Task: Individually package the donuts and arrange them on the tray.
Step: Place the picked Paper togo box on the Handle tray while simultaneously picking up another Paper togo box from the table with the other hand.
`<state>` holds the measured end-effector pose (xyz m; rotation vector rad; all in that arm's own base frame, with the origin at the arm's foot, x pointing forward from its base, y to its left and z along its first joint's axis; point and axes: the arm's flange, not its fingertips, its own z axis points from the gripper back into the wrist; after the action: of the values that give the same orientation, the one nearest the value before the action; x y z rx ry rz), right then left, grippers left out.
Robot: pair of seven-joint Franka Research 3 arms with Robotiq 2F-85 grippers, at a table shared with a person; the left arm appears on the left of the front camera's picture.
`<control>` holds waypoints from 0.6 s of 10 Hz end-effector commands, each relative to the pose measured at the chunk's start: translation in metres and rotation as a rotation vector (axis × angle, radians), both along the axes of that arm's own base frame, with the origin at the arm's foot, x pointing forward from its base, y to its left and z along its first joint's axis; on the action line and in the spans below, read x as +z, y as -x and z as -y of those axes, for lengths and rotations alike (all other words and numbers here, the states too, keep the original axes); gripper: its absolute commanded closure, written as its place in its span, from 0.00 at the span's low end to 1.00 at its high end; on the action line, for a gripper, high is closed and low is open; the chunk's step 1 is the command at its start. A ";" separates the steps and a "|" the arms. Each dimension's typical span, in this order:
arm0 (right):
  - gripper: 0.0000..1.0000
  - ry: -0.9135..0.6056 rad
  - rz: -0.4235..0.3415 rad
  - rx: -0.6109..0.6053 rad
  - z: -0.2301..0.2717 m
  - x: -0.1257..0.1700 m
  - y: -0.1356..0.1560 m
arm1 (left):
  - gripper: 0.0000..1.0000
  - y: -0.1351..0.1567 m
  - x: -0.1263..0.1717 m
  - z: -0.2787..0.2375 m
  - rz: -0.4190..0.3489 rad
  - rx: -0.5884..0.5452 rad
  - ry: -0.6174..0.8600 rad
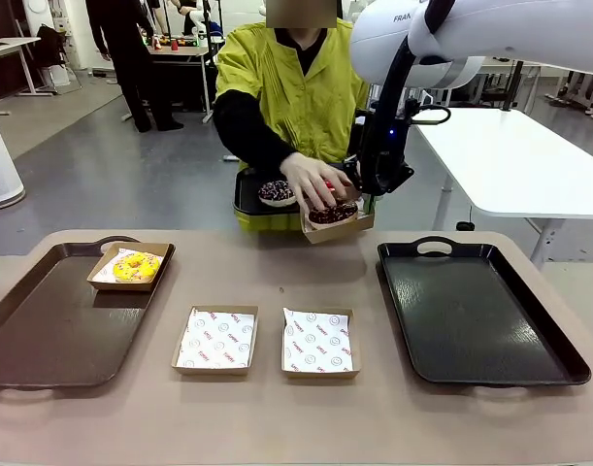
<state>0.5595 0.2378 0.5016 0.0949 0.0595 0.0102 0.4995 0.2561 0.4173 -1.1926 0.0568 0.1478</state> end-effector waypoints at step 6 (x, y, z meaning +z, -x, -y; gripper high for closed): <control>0.99 0.000 0.000 0.000 0.000 0.000 0.000 | 0.00 0.003 0.005 0.007 -0.048 0.006 -0.013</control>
<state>0.5595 0.2379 0.5015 0.0948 0.0597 0.0103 0.4994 0.2557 0.4173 -1.1903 0.0652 0.1558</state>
